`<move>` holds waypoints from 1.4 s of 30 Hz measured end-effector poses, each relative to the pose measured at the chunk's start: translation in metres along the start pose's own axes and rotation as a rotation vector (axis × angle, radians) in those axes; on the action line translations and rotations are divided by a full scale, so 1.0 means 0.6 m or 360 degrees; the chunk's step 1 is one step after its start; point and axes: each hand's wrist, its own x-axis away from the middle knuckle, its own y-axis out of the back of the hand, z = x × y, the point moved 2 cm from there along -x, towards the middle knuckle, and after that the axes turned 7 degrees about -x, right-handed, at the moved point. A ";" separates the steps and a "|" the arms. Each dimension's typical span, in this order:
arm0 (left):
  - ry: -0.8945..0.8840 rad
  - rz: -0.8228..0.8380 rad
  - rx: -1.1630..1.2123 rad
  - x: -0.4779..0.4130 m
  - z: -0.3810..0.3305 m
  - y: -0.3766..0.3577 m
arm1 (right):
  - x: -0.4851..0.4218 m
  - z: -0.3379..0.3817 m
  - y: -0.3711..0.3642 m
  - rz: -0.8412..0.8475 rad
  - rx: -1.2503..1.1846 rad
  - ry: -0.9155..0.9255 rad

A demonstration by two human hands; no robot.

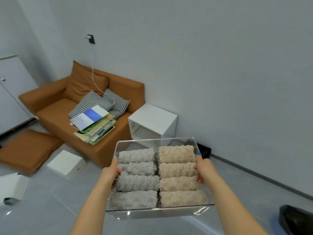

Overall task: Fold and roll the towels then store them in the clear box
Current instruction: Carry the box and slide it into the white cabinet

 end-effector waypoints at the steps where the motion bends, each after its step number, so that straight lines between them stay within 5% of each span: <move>1: -0.0027 -0.0035 -0.0011 -0.026 -0.016 0.005 | -0.020 0.022 -0.022 0.0011 0.0016 0.0017; 8: -0.0078 -0.0090 -0.0008 -0.204 -0.100 0.039 | -0.143 0.105 -0.174 0.0025 0.0119 -0.0013; 14: 0.0268 0.0272 0.0134 -0.385 -0.193 0.092 | -0.214 0.144 -0.278 0.0129 -0.0303 -0.0395; 25: 0.0316 0.0418 -0.0452 -0.670 -0.330 0.012 | -0.370 0.156 -0.431 -0.0072 -0.0616 -0.0811; 36: 0.0171 0.0379 -0.0610 -1.024 -0.320 -0.108 | -0.662 0.095 -0.613 -0.0184 -0.0667 -0.0873; 42: -0.0006 0.0322 -0.0922 -1.268 -0.252 -0.166 | -0.836 -0.017 -0.760 -0.0214 -0.0231 -0.0544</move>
